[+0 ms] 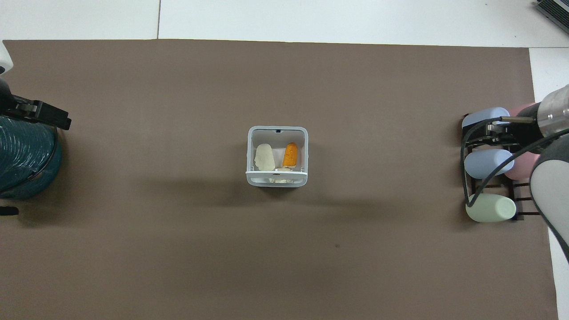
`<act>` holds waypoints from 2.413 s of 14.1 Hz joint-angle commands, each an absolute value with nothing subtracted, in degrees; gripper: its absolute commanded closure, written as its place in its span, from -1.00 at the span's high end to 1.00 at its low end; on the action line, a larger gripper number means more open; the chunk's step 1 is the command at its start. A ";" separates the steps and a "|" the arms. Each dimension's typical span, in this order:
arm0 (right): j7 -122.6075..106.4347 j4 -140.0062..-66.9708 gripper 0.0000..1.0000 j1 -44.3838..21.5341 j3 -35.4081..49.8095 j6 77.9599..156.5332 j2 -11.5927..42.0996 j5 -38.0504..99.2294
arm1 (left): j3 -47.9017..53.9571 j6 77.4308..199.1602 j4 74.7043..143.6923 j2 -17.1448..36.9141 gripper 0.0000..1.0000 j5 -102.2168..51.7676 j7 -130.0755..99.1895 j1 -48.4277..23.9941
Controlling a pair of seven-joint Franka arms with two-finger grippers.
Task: Close trash can lid
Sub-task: 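Move the left gripper from rest toward the open trash can lid, then push the raised white lid down onto the trash can with the left gripper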
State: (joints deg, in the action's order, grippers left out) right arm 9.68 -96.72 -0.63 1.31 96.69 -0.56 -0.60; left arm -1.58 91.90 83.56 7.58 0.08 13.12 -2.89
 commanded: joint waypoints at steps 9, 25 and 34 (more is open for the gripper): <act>8.97 -97.21 1.00 -0.18 1.49 96.42 -1.05 -0.79 | -1.49 92.46 90.60 3.08 1.00 1.49 9.69 -10.35; 8.96 -97.21 1.00 -0.18 1.49 96.42 -1.05 -0.79 | -1.32 101.93 110.73 -6.85 -0.20 -3.50 -23.45 -33.74; 8.96 -97.21 1.00 -0.26 1.58 96.42 -1.05 -0.79 | -1.32 123.55 116.28 -3.17 -0.74 -8.44 -32.69 -41.31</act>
State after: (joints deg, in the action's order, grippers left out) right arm 9.68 -96.72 -0.63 1.31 96.69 -0.56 -0.60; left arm -0.35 119.00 114.86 -3.66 -7.52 -31.00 -39.95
